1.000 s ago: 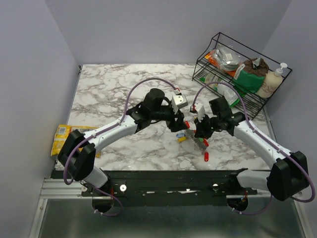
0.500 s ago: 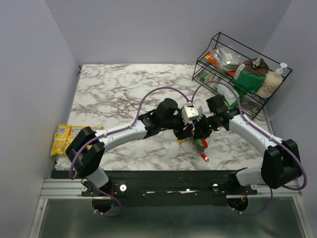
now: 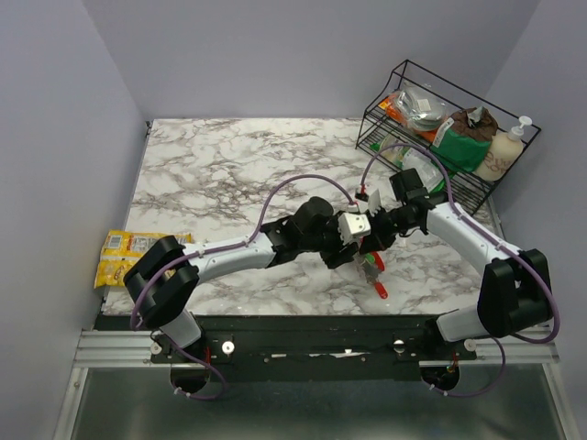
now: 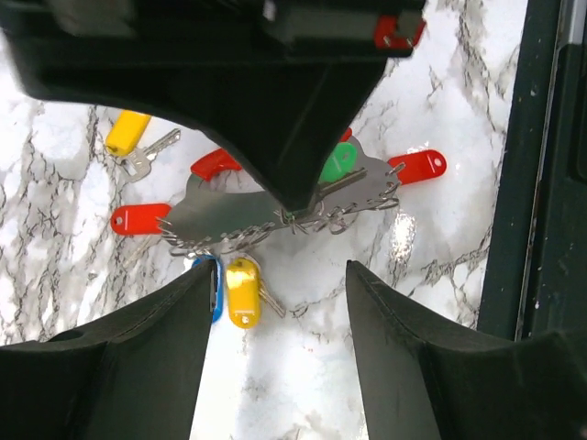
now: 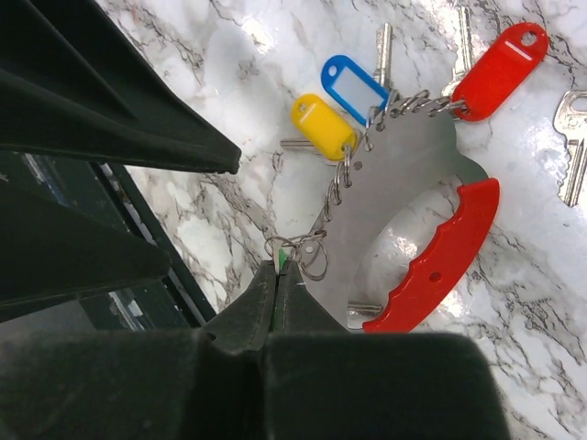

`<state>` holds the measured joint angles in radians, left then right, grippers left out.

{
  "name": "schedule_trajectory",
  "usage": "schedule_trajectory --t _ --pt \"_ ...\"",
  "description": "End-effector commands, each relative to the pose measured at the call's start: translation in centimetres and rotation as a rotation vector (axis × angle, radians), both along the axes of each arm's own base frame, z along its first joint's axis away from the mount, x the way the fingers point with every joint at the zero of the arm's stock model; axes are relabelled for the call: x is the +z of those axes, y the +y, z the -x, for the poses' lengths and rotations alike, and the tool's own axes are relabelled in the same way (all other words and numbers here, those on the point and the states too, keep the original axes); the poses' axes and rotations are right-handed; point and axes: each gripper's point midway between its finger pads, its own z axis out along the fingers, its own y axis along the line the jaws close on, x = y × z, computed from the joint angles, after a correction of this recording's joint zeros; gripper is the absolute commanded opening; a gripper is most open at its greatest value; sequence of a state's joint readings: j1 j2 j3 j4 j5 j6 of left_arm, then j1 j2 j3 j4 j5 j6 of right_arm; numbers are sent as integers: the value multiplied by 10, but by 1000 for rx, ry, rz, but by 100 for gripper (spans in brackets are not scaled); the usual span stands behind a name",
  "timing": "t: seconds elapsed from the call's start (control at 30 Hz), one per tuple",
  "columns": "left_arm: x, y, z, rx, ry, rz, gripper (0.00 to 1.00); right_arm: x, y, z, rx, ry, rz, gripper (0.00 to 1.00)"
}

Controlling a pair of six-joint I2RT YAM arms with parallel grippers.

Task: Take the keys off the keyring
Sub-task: Remove the key from the keyring.

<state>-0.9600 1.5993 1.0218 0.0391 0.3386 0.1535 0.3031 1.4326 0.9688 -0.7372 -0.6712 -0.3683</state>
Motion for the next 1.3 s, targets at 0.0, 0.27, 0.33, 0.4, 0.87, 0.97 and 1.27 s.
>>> schedule_trajectory --t 0.0,0.27,0.33,0.4,0.87,0.97,1.27 --pt "2 -5 1 7 -92 15 68 12 6 1 22 17 -50 1" --pt "-6 -16 -11 70 -118 -3 69 16 6 1 24 21 -73 1" --pt "-9 -18 -13 79 -114 -15 69 18 8 3 31 24 -85 1" --pt "-15 -21 -13 74 -106 -28 70 19 7 3 28 24 -92 1" --pt "-30 -26 -14 81 -98 -60 70 30 9 6 36 29 -142 1" --pt "-32 -27 -14 80 -91 -64 69 29 9 7 38 37 -144 1" --pt "-33 -28 -10 63 -71 -68 49 32 9 7 38 35 -156 1"
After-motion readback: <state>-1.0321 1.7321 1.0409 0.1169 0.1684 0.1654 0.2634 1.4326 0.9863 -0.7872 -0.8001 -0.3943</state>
